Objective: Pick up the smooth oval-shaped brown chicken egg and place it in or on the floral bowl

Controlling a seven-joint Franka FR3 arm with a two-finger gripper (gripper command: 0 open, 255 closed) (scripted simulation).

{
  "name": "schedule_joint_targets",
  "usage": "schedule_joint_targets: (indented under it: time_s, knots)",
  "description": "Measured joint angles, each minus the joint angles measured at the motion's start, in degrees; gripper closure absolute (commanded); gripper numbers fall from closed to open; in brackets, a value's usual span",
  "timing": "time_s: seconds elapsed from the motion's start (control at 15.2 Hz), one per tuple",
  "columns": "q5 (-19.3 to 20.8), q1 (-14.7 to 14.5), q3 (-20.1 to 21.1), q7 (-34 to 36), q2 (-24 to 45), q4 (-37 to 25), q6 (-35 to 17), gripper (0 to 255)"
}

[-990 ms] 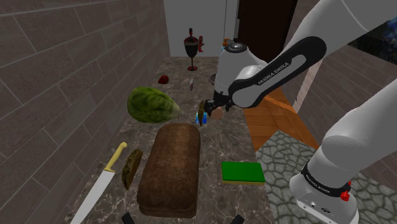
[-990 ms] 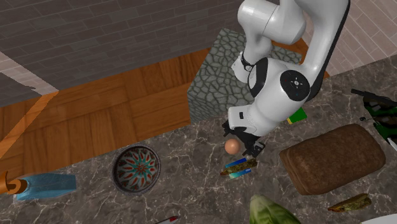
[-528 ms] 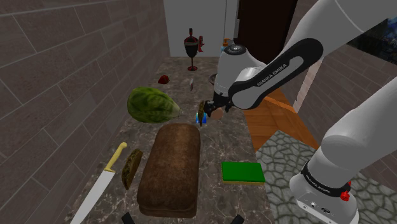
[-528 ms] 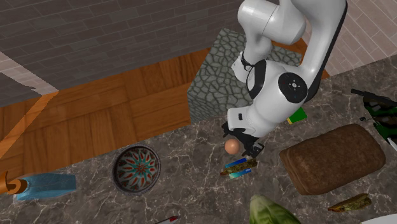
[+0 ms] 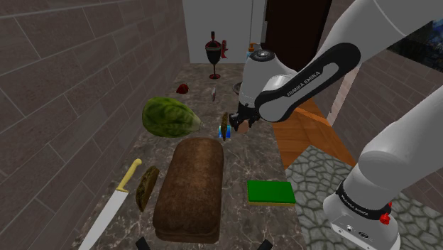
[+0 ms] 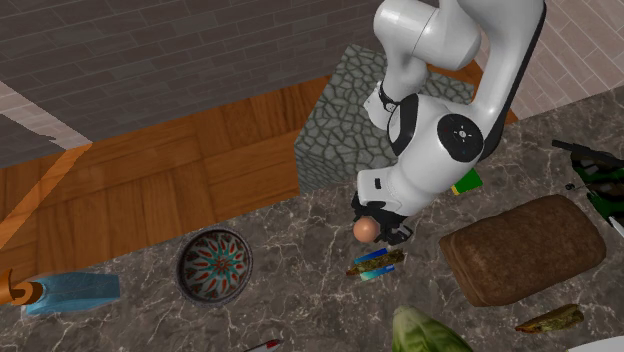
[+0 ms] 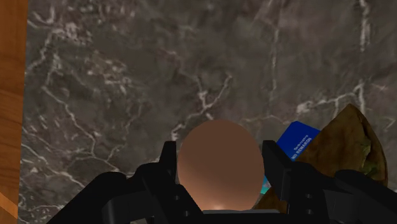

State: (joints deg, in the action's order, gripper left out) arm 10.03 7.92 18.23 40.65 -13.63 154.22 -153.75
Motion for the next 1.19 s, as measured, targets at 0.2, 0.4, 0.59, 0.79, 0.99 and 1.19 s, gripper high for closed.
schedule_joint_targets:
  time_s: [0.2,0.4,0.59,0.79,0.99,1.19]
  knots:
    - [0.00,0.00,0.00,0.00,0.00,0.00,0.00,255]
    - [-1.30,-0.65,-0.62,-1.29,-1.57,-0.42,1.87,255]
    - [-2.61,-1.39,-1.13,-2.43,-3.31,-1.29,4.40,255]
    - [-3.90,-2.21,-1.61,-3.43,-5.40,-2.14,7.28,255]
    - [-4.76,-2.66,-2.20,-4.49,-6.95,-3.35,9.97,255]
    - [-5.50,-3.09,-2.68,-5.35,-8.51,-4.64,12.77,255]
